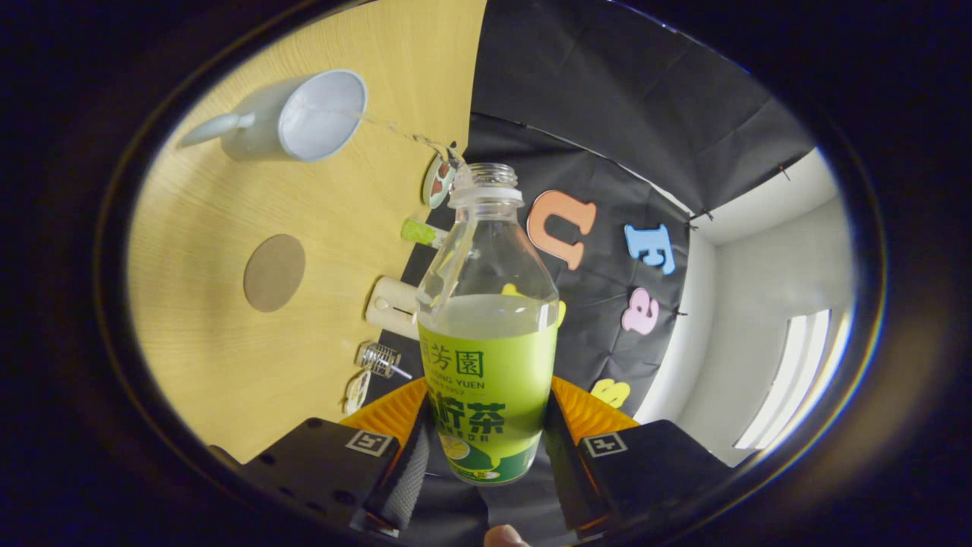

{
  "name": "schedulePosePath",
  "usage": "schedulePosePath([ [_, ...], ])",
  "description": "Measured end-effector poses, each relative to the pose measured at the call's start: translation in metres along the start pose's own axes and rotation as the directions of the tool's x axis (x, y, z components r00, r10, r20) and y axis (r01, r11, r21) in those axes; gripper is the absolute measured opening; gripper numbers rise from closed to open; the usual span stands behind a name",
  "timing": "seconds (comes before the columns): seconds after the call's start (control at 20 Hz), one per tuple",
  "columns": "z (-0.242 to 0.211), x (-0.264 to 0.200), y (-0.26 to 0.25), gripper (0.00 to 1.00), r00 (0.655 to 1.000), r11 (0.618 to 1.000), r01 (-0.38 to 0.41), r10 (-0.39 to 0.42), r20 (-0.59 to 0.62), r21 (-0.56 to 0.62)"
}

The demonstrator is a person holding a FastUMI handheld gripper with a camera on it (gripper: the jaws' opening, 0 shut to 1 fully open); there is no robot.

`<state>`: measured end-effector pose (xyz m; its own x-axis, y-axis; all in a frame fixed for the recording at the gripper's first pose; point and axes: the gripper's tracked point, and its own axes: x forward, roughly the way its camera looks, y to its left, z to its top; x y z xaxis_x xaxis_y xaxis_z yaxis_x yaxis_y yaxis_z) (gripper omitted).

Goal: Take the bottle from table, then pour the juice into the cup, finally place the bottle on the coaster

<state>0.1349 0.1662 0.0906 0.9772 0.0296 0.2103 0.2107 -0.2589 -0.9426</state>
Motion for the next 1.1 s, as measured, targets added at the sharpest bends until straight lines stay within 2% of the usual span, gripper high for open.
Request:
schedulePosePath([
  [1.1, 0.013, 0.006, -0.013, 0.76, 1.000, 0.994, -0.013, 0.016, 0.021, -0.112],
])
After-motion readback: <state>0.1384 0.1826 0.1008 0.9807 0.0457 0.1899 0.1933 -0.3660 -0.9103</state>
